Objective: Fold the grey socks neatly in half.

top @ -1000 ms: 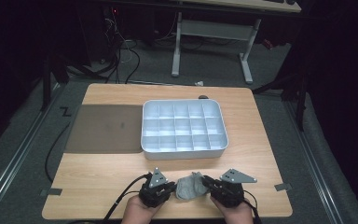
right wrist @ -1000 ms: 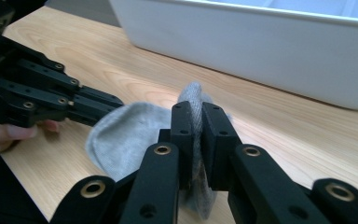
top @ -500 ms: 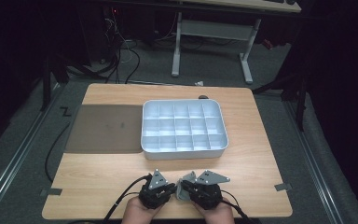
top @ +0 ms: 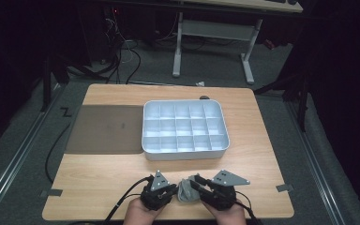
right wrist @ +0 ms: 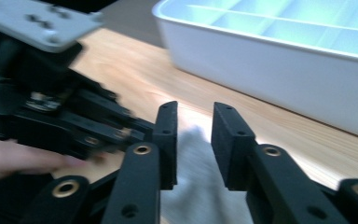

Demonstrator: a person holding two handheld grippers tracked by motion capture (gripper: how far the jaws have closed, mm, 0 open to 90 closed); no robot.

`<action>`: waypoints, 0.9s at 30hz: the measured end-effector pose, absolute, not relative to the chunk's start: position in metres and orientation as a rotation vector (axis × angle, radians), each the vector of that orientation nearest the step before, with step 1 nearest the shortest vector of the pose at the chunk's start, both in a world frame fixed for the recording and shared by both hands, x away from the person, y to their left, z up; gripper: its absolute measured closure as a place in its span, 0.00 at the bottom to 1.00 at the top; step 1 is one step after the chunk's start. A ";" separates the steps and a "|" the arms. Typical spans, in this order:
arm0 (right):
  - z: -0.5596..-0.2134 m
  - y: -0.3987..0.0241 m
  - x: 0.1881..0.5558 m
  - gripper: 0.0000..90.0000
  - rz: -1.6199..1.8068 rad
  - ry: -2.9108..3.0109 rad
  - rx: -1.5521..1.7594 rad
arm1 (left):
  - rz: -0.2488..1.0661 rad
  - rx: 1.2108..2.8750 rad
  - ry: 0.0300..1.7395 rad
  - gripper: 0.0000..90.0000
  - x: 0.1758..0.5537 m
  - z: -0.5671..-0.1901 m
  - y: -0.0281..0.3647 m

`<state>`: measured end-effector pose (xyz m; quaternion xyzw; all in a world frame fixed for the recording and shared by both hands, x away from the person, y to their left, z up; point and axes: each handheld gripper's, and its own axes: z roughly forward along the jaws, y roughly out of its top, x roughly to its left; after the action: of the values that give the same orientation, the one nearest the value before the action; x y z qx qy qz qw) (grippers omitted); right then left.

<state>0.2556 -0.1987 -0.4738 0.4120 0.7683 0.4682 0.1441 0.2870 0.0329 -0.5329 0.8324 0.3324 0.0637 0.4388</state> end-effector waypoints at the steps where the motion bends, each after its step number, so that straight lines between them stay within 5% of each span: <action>1: -0.479 -0.210 0.254 0.75 1.316 2.212 1.221 | 0.159 2.066 0.826 0.91 0.287 -0.533 0.033; 6: -0.498 -0.213 0.250 0.71 1.274 2.263 1.252 | 0.156 2.065 0.821 0.91 0.285 -0.532 0.032; 8: -0.506 -0.210 0.252 0.90 1.243 2.275 1.252 | 0.153 2.065 0.820 0.91 0.284 -0.532 0.031; 10: -0.505 -0.209 0.251 0.95 1.251 2.251 1.238 | 0.155 2.064 0.818 0.91 0.283 -0.532 0.031; 17: -0.490 -0.198 0.243 0.95 1.314 2.251 1.158 | 0.153 2.067 0.814 0.92 0.282 -0.532 0.029; 27: -0.521 -0.186 0.240 0.94 1.278 2.396 1.206 | 0.158 2.094 0.797 0.92 0.280 -0.534 0.027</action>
<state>0.2402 -0.1860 -0.5207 0.4044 0.8034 0.4287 0.0852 0.2801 0.0266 -0.5340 0.8403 0.3198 0.0636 0.4331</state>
